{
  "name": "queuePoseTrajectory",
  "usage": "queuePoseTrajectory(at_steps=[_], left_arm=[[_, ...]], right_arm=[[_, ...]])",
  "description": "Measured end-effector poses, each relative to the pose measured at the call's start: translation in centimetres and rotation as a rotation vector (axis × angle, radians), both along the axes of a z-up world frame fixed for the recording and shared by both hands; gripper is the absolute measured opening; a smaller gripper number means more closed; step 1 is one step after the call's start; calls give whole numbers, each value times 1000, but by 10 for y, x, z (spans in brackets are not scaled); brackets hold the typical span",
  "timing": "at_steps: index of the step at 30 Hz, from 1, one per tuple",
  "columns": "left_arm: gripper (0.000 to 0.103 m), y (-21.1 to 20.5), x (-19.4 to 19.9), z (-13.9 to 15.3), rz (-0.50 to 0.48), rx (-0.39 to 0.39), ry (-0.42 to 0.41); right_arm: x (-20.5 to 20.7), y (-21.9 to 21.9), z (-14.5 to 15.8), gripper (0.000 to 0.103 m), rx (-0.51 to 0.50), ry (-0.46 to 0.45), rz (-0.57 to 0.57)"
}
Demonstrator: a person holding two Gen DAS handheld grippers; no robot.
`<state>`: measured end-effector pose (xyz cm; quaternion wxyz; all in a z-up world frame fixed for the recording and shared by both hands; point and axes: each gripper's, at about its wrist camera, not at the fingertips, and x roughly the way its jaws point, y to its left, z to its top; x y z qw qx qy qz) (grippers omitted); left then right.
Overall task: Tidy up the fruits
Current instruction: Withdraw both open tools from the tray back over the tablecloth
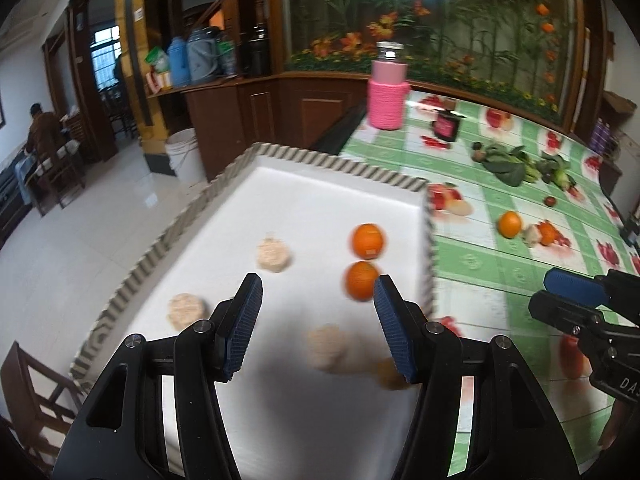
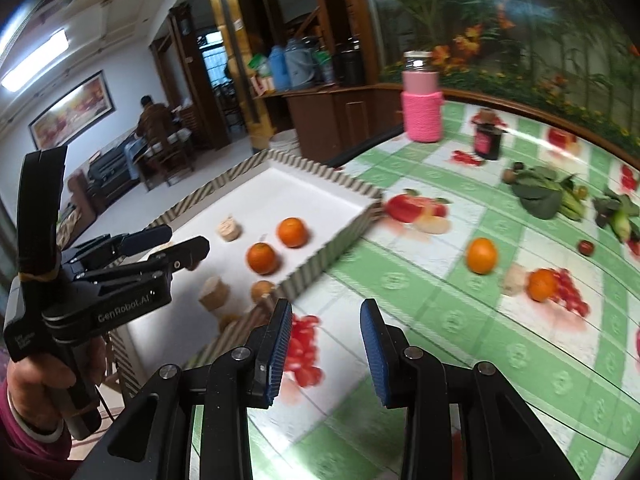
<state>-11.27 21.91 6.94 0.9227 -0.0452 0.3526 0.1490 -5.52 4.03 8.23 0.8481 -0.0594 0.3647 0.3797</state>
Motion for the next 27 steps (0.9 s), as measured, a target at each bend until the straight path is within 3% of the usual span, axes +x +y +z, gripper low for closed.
queuePoseTrajectory(at_steps=[10, 27], left_arm=[[58, -54, 22, 2, -107, 14, 2], [58, -93, 57, -18, -206, -21, 77]], right_arm=[[11, -53, -1, 34, -5, 4, -114], [50, -119, -25, 35, -47, 68, -252]])
